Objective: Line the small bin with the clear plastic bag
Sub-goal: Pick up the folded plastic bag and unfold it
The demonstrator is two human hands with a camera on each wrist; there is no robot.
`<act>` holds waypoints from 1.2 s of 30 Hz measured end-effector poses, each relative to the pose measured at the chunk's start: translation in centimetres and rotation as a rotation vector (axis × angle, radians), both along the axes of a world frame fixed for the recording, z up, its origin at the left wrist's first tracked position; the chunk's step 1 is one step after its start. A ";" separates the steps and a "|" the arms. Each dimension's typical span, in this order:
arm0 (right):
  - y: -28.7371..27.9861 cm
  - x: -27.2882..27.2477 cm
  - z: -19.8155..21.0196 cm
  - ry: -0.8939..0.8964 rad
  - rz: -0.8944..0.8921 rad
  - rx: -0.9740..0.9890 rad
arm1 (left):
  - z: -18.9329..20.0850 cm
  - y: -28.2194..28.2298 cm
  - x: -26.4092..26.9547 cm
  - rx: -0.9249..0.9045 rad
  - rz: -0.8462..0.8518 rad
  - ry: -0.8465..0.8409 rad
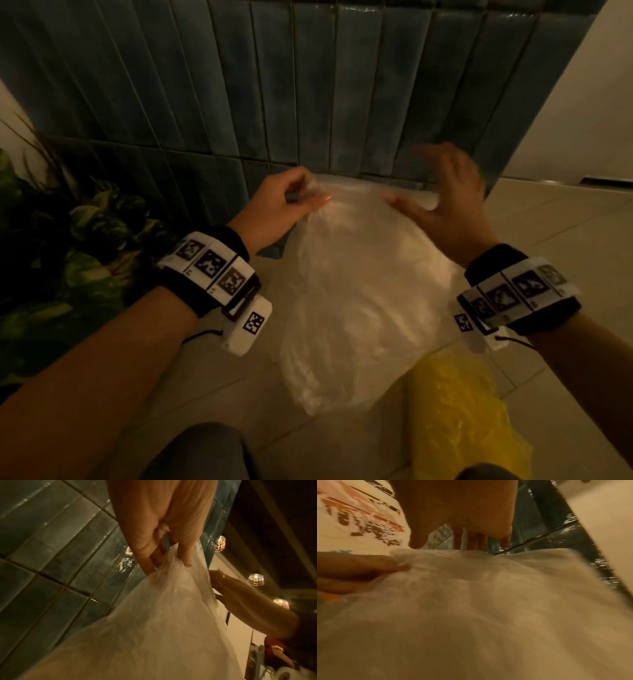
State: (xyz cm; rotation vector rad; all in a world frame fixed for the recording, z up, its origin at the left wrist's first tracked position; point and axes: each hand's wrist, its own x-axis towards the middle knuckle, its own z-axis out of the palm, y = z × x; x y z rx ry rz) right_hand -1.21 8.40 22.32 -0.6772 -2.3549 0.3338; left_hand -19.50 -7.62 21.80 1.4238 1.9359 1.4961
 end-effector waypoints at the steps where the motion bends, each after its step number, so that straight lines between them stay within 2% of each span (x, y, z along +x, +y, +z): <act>1: -0.9 -0.7 0.1 -0.109 0.057 0.026 | 0.1 0.3 0.4 0.004 -0.040 0.032; 3: -2.4 -2.0 0.3 -0.221 0.195 -0.068 | 0.4 0.8 1.4 0.025 -0.113 0.067; 5: -3.0 -2.9 0.3 -0.177 0.314 -0.251 | 0.4 1.0 2.3 0.046 -0.115 0.021; 8: -2.8 -3.0 0.3 -0.076 0.355 -0.339 | -0.4 0.2 3.9 0.081 -0.012 -0.243; 10: -2.4 -2.7 0.1 0.000 0.353 -0.395 | -1.5 -0.7 4.8 0.015 0.000 -0.387; 14: -1.3 -1.8 0.2 0.055 0.293 -0.448 | -4.0 -2.3 5.0 -0.253 -0.064 -0.155; 18: 0.7 -0.2 0.9 0.127 0.143 -0.448 | -4.7 -3.9 3.1 -0.437 -0.048 -0.155; 20: 1.8 0.5 1.0 0.150 0.059 -0.488 | -4.7 -4.7 2.1 -0.486 -0.011 -0.130; 25: 3.7 1.0 -1.0 0.161 -0.126 -0.545 | -4.4 -4.7 0.8 -0.462 0.025 -0.160; 28: 3.1 0.3 -2.6 0.165 -0.266 -0.312 | -4.4 -3.7 1.4 -0.391 0.031 -0.198; 30: 0.9 0.0 -2.9 0.166 -0.271 -0.117 | -4.4 -3.1 2.0 -0.308 0.032 -0.256; 32: -1.8 -0.4 -3.3 0.061 -0.136 0.002 | -4.3 -2.6 2.4 -0.255 0.021 -0.268; 36: -4.1 -0.9 -4.1 -0.191 0.259 0.272 | -3.9 -1.8 2.8 -0.202 -0.051 -0.265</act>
